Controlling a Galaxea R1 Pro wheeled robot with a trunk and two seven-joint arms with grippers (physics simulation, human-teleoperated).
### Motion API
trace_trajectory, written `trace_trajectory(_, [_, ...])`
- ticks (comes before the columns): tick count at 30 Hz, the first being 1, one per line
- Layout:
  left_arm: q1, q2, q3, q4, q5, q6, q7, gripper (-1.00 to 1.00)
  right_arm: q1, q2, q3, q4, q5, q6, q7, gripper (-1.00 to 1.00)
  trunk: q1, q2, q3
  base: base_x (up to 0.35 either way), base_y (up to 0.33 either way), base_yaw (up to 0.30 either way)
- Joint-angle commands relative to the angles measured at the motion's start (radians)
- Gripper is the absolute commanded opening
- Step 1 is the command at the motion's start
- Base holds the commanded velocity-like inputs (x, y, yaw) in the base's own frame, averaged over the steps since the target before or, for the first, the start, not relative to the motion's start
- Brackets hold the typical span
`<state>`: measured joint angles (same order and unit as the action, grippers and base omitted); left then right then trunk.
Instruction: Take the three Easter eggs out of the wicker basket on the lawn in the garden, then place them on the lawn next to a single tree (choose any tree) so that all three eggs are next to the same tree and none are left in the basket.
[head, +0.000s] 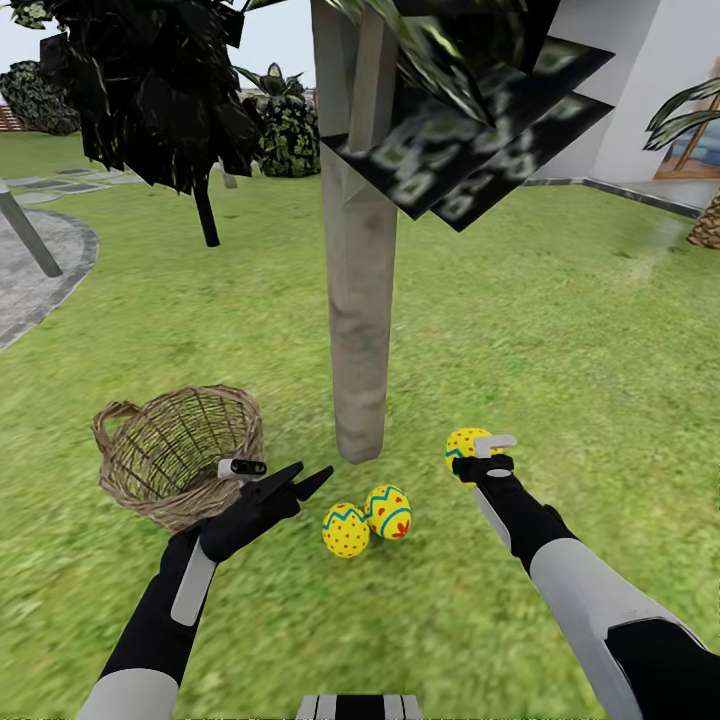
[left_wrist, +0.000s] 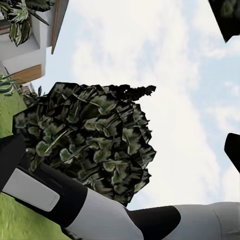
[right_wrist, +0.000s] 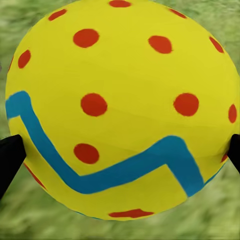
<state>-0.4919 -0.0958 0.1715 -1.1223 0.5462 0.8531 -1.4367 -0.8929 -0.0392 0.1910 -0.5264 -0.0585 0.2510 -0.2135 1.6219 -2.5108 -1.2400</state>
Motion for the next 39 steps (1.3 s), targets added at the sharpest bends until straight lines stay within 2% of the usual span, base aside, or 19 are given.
trace_trajectory(1, [0.000,-0.001,0.002,0.000,-0.002,0.011,-0.004,1.00,0.000,-0.001,0.008,-0.002,-0.006,0.007,-0.007,-1.00,0.000,-0.001,-0.005,0.000,0.000,0.000])
trace_trajectory(15, [0.000,-0.001,0.000,0.001,-0.002,0.011,-0.004,1.00,-0.001,-0.004,0.008,-0.002,-0.009,0.010,-0.007,-1.00,0.006,-0.004,-0.059,0.000,0.000,0.000])
trace_trajectory(16, [0.000,-0.001,0.000,0.001,-0.002,0.011,-0.004,1.00,-0.001,-0.004,0.008,-0.003,-0.009,0.010,-0.001,-1.00,0.007,-0.004,-0.063,0.000,0.000,0.000])
trace_trajectory(19, [0.000,-0.001,0.000,-0.002,-0.002,0.011,-0.004,1.00,-0.001,-0.008,0.008,-0.002,-0.005,0.010,0.105,-1.00,0.008,-0.005,-0.074,0.000,0.000,0.000])
trace_trajectory(21, [0.000,-0.001,0.000,-0.009,-0.002,0.012,-0.004,1.00,-0.001,-0.010,0.009,-0.002,-0.007,0.011,0.128,-1.00,0.009,-0.005,-0.082,0.000,0.000,0.000])
trace_trajectory(24, [0.000,-0.002,-0.001,-0.012,-0.002,0.011,-0.004,1.00,-0.003,-0.011,0.010,-0.014,-0.001,0.012,0.134,-1.00,0.011,-0.006,-0.094,0.000,0.000,0.000])
trace_trajectory(28, [0.000,-0.004,-0.023,-0.017,-0.002,0.012,-0.004,1.00,-0.019,-0.011,0.009,-0.005,-0.009,0.014,0.143,-1.00,0.012,-0.007,-0.109,0.000,0.000,0.000])
trace_trajectory(34, [0.000,-0.004,-0.024,-0.017,-0.002,0.012,-0.005,1.00,-0.057,-0.013,0.006,0.000,-0.008,0.006,0.153,-1.00,0.015,-0.008,-0.132,0.000,0.000,0.000])
trace_trajectory(39, [0.000,-0.004,-0.024,-0.017,-0.002,0.012,-0.005,1.00,-0.061,-0.008,0.011,-0.001,0.001,-0.002,0.158,-1.00,0.017,-0.009,-0.152,0.000,0.000,0.000])
